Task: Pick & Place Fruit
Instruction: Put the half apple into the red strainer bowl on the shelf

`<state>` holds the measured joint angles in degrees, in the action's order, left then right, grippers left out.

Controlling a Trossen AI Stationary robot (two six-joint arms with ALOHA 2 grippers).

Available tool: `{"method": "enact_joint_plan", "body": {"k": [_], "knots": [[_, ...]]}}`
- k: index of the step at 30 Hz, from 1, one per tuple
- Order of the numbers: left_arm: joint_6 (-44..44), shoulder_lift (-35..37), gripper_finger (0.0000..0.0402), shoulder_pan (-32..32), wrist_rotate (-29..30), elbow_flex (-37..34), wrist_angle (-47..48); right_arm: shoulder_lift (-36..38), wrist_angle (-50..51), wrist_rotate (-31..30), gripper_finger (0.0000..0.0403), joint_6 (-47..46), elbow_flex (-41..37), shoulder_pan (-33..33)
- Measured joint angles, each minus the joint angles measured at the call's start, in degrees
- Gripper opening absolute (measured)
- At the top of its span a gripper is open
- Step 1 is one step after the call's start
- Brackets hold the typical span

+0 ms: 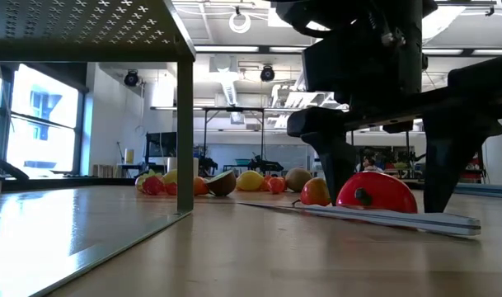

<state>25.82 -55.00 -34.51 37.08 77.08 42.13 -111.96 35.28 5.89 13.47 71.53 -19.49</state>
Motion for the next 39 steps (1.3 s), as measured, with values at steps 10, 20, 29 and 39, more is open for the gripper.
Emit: {"method": "enact_joint_plan", "body": {"k": [10, 20, 29, 39], "knots": [[0.0, 0.0, 0.0000, 0.0, 0.0, 0.0, 0.0, 0.0, -0.1, 0.0, 0.0279, -0.3, 0.0, 0.1], [0.0, 0.0, 0.0000, 0.0, 0.0, 0.0, 0.0, 0.0, 0.4, 0.1, 0.0243, -0.4, 0.0, 0.0], [0.0, 0.0, 0.0000, 0.0, 0.0, 0.0, 0.0, 2.5, 0.9, 0.2, 0.0209, -3.0, 0.0, 0.5], [0.0, 0.0, 0.0000, 0.0, 0.0, 0.0, 0.0, 4.7, 2.6, 0.1, 0.0180, -4.9, 0.0, 2.5]]}}
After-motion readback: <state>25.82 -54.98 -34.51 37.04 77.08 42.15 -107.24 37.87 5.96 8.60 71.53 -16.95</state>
